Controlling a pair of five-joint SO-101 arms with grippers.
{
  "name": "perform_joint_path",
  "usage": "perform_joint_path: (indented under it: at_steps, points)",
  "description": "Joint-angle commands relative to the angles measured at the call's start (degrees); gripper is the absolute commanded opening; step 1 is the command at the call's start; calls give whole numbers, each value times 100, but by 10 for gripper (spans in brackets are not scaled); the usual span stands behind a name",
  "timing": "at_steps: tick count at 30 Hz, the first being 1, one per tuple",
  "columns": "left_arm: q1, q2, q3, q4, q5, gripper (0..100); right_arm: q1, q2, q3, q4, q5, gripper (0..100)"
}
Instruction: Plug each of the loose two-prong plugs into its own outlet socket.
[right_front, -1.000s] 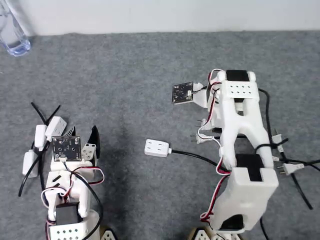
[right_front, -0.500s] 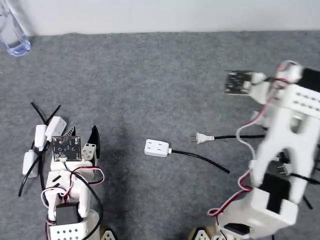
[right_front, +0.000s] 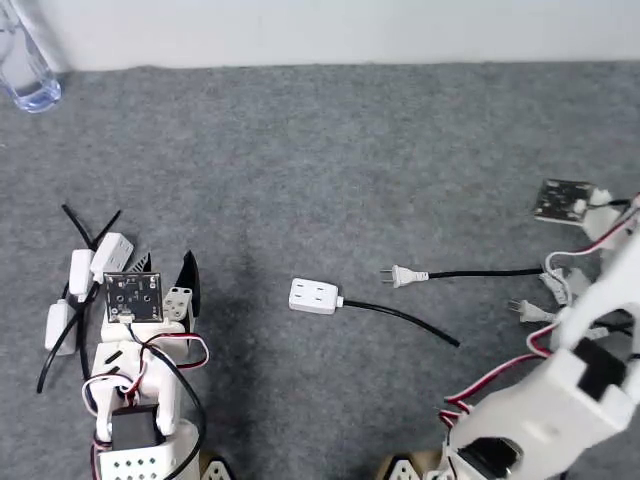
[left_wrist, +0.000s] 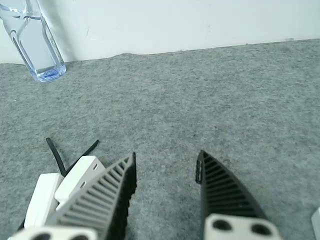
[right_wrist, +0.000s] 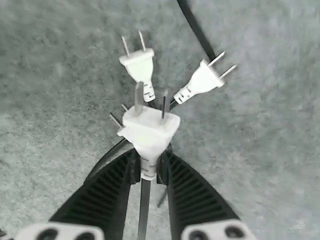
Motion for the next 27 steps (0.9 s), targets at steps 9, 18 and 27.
perform_joint_path:
  at_steps: [9,18,27]
  points:
    - [70,-79,-48,-44,-44,181,180,505,-44,-215,44,139]
    - [70,-79,-48,-53,-44,181,189,497,-53,-215,62,266]
    - [79,-79,-48,-44,-35,181,-1174,-101,62,936,-105,258]
